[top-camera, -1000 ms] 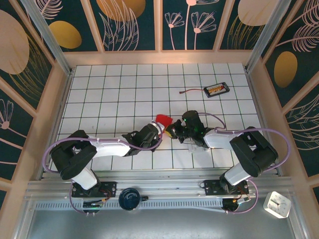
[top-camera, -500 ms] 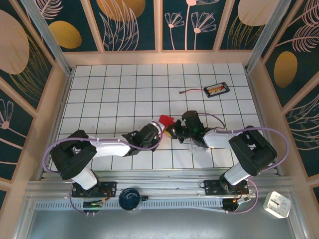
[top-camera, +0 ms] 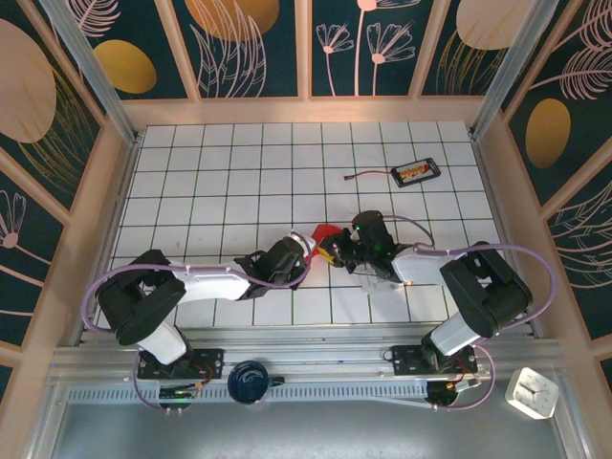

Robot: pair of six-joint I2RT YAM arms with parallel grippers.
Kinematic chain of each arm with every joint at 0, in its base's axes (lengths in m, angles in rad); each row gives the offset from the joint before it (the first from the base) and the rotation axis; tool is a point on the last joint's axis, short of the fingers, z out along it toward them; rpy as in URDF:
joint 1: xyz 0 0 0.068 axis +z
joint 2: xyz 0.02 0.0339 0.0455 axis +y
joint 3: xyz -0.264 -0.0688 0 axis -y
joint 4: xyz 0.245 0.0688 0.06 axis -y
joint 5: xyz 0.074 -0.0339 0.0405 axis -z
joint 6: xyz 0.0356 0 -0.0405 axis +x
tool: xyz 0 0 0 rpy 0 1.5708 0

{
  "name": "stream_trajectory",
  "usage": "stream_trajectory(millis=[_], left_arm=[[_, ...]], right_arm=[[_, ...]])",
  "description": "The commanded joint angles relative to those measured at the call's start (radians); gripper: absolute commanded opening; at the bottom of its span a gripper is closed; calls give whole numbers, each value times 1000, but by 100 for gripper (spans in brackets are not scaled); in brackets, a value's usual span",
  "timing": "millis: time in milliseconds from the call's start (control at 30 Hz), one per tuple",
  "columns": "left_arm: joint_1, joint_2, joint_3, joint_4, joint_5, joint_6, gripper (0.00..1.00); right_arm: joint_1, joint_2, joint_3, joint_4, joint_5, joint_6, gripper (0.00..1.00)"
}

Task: Fold a paper plane with a square sheet of paper (pick it up from the middle)
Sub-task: Fold the wing for the fifth time at the center of the table.

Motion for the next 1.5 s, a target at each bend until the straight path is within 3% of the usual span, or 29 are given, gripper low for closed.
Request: stream_trajectory(millis=[0, 167, 367, 600, 867, 1100, 1467], left_arm=[[-2, -11, -12, 31, 44, -27, 0], [25, 1, -4, 38, 165, -67, 0], [74, 1, -2, 46, 324, -126, 0], [74, -2, 17, 4, 312, -113, 0], [74, 6, 33, -15, 294, -103, 0], [75, 6, 33, -14, 291, -94, 0], [75, -1, 30, -14, 292, -82, 0]], right_arm=[[-20, -53, 16, -34, -8, -41, 25], [-42, -91, 46, -113, -1, -133, 36], [-53, -116, 98, -250, 19, -293, 38], [-93, -153, 180, -512, 199, -540, 39], [-116, -171, 120, -460, 197, -488, 46], [-176, -118, 35, -253, 79, -368, 54], [-173, -26, 71, -173, 53, -349, 53]])
